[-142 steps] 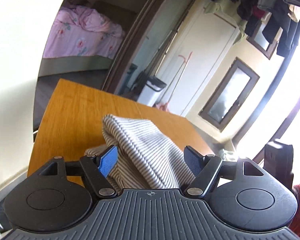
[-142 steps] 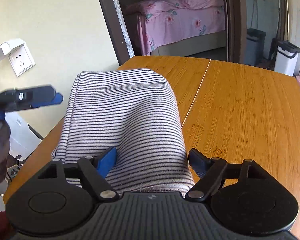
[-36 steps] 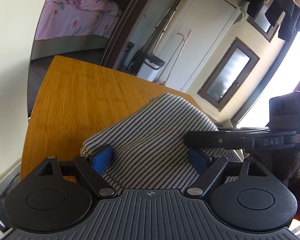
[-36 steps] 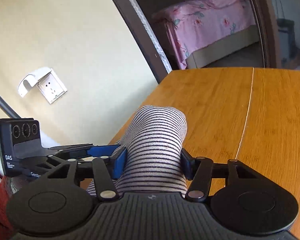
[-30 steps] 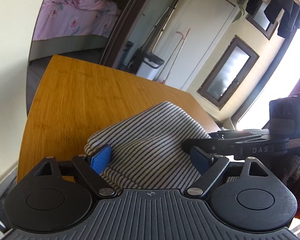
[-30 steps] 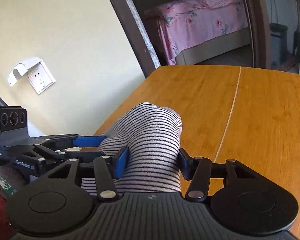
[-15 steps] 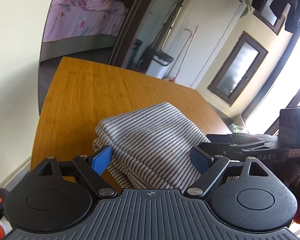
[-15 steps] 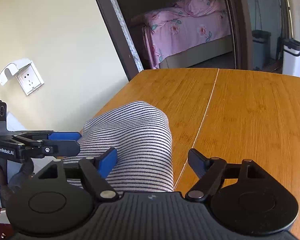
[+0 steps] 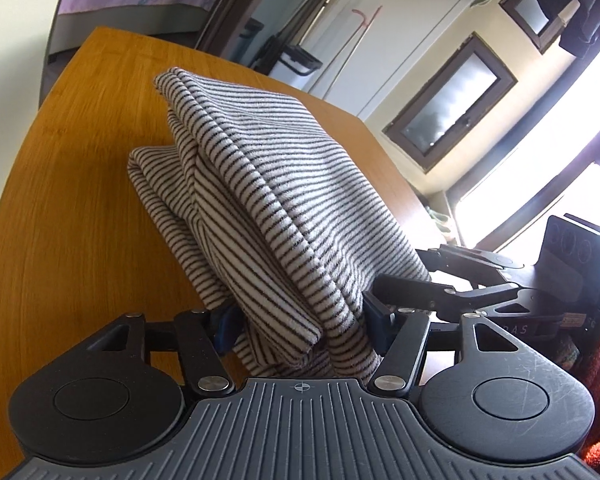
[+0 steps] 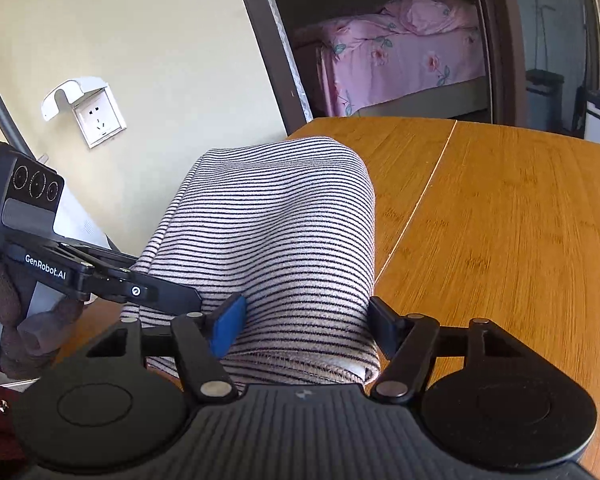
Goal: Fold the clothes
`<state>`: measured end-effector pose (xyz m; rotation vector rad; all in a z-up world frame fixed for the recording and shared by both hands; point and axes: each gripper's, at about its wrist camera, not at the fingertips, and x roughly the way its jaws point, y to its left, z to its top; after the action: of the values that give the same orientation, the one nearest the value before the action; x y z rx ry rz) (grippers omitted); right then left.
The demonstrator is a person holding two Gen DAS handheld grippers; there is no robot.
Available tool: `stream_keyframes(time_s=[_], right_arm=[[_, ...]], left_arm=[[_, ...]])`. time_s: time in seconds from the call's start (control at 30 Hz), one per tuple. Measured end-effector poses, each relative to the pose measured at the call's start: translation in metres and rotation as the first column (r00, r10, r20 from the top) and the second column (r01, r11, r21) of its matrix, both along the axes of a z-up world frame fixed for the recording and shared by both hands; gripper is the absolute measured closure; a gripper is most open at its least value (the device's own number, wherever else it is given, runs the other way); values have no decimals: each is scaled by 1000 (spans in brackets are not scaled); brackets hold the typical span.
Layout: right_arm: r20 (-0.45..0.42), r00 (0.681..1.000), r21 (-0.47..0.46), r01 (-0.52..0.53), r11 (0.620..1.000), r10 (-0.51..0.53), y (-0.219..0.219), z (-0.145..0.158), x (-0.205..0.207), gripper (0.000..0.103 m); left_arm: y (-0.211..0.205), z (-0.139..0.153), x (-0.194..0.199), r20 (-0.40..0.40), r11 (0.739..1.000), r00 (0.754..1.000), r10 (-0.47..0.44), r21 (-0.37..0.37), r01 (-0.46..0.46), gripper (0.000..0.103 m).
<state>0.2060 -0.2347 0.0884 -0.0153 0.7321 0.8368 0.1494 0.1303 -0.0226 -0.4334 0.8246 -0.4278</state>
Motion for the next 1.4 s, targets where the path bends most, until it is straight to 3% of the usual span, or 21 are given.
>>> stream_keyframes(time_s=[0.23, 0.37, 0.5, 0.57, 0.63, 0.67, 0.73, 0.8, 0.87, 0.9, 0.97, 1.2, 1.3, 1.4], right_arm=[[47, 994, 38, 102, 994, -103, 65, -5, 56, 36], [94, 985, 17, 143, 990, -144, 99, -4, 82, 36], [148, 977, -13, 160, 987, -156, 114, -7, 91, 19], [149, 976, -5, 160, 987, -157, 113, -8, 91, 19], [136, 978, 0, 159, 987, -157, 112, -9, 94, 19], [128, 979, 3, 158, 987, -157, 112, -9, 95, 17], [111, 981, -4, 163, 987, -162, 110, -9, 99, 14], [95, 981, -8, 173, 985, -171, 109, -10, 101, 9], [101, 978, -19, 183, 983, -180, 108, -10, 101, 7], [106, 977, -25, 188, 982, -184, 108, -10, 100, 6], [138, 973, -45, 192, 980, -184, 112, -9, 97, 6], [131, 973, -59, 198, 978, -189, 116, -11, 103, 0], [111, 972, -32, 211, 977, -206, 108, -12, 100, 0], [126, 962, -21, 248, 969, -243, 100, -11, 85, 0]], left_arm=[[32, 2, 62, 107, 983, 987, 123, 123, -136, 30], [46, 2, 90, 117, 972, 978, 173, 139, -188, 27], [46, 13, 88, 136, 961, 973, 189, 178, -212, 29], [40, 31, 76, 216, 941, 955, 202, 230, -250, 32], [34, 56, 70, 340, 923, 920, 195, 252, -289, 32], [32, 66, 76, 365, 932, 914, 174, 240, -273, 31], [28, 84, 90, 402, 951, 907, 129, 209, -228, 21], [25, 84, 122, 356, 960, 929, 106, 208, -189, 17], [29, 64, 155, 247, 947, 957, 154, 238, -214, 21], [31, 53, 172, 189, 940, 965, 181, 255, -226, 27], [43, 31, 186, 138, 940, 965, 222, 234, -250, 23], [51, 25, 185, 156, 933, 956, 247, 227, -278, 19], [41, 32, 153, 223, 886, 914, 340, 251, -391, 11], [32, 32, 91, 285, 842, 847, 449, 184, -508, 5]])
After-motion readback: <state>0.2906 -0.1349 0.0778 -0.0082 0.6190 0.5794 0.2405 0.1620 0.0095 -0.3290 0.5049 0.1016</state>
